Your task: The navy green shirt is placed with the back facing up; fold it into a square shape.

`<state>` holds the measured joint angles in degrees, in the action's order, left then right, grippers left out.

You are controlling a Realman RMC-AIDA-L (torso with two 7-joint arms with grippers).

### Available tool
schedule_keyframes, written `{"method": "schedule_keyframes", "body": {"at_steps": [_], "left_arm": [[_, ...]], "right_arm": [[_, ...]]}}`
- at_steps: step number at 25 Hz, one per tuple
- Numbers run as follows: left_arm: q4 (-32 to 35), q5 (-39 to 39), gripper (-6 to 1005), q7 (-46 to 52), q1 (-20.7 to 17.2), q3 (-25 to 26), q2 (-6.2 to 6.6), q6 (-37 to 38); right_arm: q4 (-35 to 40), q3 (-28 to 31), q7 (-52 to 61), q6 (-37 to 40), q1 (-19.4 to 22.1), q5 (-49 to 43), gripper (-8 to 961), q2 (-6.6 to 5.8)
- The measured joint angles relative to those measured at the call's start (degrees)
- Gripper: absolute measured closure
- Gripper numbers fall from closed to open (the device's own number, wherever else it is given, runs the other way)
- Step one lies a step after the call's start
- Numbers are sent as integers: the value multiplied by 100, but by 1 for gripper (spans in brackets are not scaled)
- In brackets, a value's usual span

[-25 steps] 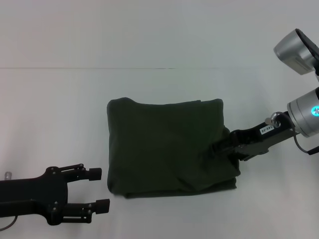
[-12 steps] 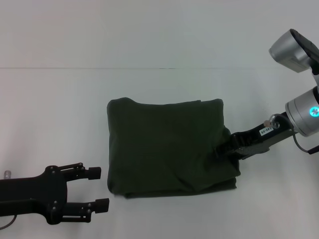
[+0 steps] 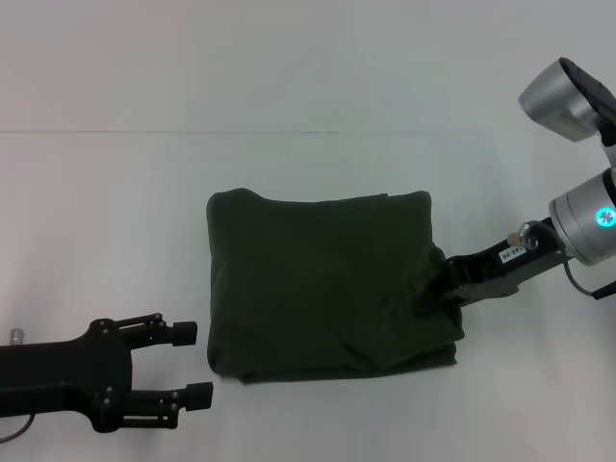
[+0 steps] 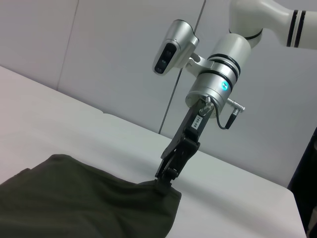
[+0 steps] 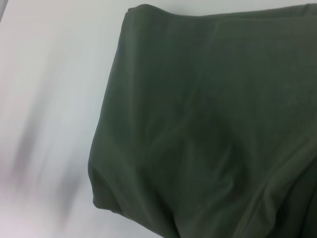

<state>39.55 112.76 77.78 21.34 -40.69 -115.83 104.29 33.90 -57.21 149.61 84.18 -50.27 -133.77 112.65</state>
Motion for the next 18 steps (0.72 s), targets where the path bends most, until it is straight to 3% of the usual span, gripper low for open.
{"method": "schedule_keyframes", "body": {"at_steps": [4,7,12,18], "left_arm": [[0,-9,139,0,6,0,3,-6],[0,-31,140,0,14,0,7,-10],[-1,-43,140,0,19,0,9,-25],[-1,-44,139,0,29,91,9,-31]], "right_arm": [[3,1,4,-7,0,2,626,6],[37,8,-10,-8,33,22,861,-9],[38,332,-241,119,103,36,941,-40],[54,888,-490,392,286,36,923,-64]]}}
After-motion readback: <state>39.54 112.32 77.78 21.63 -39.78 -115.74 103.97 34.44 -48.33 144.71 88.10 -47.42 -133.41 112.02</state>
